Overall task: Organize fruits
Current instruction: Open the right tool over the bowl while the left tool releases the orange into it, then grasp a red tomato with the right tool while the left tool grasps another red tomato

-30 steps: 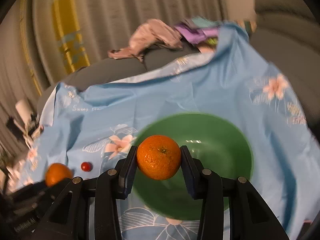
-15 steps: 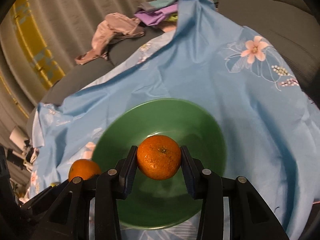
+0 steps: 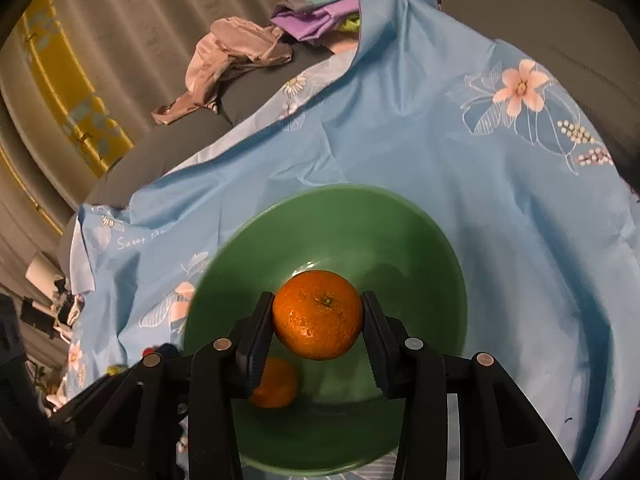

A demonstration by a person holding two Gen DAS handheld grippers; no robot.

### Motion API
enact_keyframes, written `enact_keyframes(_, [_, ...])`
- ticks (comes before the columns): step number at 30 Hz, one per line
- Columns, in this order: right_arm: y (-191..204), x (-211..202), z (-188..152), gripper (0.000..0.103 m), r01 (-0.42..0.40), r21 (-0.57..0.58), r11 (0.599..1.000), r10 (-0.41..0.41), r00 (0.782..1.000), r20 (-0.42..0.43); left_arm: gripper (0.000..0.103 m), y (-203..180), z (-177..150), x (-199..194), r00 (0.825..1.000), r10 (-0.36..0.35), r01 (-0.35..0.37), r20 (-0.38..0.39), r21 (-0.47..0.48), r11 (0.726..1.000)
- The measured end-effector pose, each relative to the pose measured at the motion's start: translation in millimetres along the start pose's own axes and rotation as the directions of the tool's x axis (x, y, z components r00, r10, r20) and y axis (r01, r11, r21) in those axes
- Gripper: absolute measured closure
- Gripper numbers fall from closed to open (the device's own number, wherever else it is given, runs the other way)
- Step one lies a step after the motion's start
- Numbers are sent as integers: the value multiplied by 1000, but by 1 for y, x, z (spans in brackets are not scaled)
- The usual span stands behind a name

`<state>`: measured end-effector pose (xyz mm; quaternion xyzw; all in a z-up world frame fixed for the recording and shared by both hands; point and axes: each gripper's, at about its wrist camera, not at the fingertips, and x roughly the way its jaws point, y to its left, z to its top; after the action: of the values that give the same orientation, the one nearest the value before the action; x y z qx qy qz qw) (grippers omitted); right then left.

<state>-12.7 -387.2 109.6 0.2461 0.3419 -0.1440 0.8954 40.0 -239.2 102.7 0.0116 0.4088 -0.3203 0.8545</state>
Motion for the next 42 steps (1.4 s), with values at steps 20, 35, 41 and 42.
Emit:
enact_keyframes(20, [80,43,-19,53,335,-269,903,-308,941,139,29,195,-97,-136,943,326,-287,68,-331,899])
enact_keyframes(35, [127,26,-73,53,336,-505,795,-335,937,97,29,239,-109,-134,951,307,-268,19,-441,856])
enact_keyframes(41, [147,0,-76,53,302,-508,807,-265,953,144,29,243,-109,-126,958,286,-252,8,-450,857])
enact_keyframes(42, [151,-8,-76,52,296,-507,810,-244,955,169,29,245,-109,-123,957,289,-256,3,-458,852])
